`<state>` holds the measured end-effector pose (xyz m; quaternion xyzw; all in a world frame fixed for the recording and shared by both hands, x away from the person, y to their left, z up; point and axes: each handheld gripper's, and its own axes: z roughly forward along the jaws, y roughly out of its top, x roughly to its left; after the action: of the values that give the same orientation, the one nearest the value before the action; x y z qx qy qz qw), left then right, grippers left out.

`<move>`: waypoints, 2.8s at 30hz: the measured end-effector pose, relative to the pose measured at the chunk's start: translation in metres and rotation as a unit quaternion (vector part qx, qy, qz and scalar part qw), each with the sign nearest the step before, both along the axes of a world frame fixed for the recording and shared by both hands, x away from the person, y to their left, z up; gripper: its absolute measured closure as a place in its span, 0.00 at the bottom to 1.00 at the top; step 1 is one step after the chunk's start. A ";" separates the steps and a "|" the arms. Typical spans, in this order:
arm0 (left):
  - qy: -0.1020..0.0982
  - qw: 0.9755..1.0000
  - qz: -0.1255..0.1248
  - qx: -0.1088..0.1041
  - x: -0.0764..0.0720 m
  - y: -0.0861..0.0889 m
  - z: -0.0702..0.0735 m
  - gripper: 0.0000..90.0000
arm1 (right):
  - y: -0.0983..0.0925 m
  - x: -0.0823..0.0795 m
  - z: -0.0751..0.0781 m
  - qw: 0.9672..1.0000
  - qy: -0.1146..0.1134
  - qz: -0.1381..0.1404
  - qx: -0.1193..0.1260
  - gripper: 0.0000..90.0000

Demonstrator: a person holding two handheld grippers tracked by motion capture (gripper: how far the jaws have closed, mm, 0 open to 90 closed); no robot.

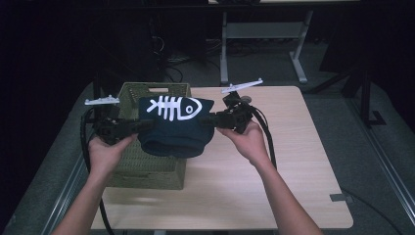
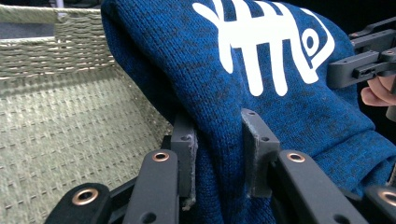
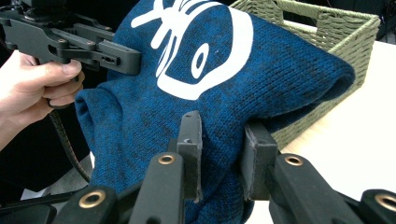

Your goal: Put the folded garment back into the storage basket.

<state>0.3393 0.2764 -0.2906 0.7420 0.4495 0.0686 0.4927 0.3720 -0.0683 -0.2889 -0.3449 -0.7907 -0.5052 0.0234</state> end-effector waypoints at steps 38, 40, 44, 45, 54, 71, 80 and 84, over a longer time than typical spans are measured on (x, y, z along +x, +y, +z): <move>0.014 0.998 0.057 0.012 0.004 0.054 -0.006 0.77 | 0.066 0.012 -0.008 1.000 -0.002 0.022 -0.009 0.80; 0.016 0.998 0.059 0.013 0.004 0.056 -0.007 0.77 | 0.067 0.013 -0.008 1.000 -0.001 0.022 -0.008 0.80; 0.019 0.997 0.068 0.016 0.006 0.062 -0.009 0.76 | 0.076 0.015 -0.012 1.000 0.000 0.023 -0.009 0.80; 0.019 0.997 0.070 0.017 0.006 0.063 -0.010 0.76 | 0.077 0.015 -0.012 1.000 0.000 0.024 -0.010 0.80; 0.024 0.996 0.082 0.011 0.006 0.074 -0.016 0.76 | 0.089 0.019 -0.018 1.000 0.004 0.027 -0.010 0.80; 0.043 0.992 0.117 0.004 0.011 0.092 -0.034 0.73 | 0.112 0.030 -0.040 0.999 0.020 0.029 -0.005 0.80; 0.053 0.991 0.120 0.018 0.014 0.092 -0.044 0.72 | 0.117 0.032 -0.052 0.999 0.027 0.022 -0.020 0.79; 0.057 0.991 0.122 0.027 0.017 0.091 -0.047 0.71 | 0.119 0.034 -0.056 0.999 0.025 0.021 -0.030 0.79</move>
<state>0.3561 0.3669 -0.3374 0.6976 0.5616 0.0977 0.4339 0.4056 0.0506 -0.3447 -0.3409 -0.8116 -0.4724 0.0433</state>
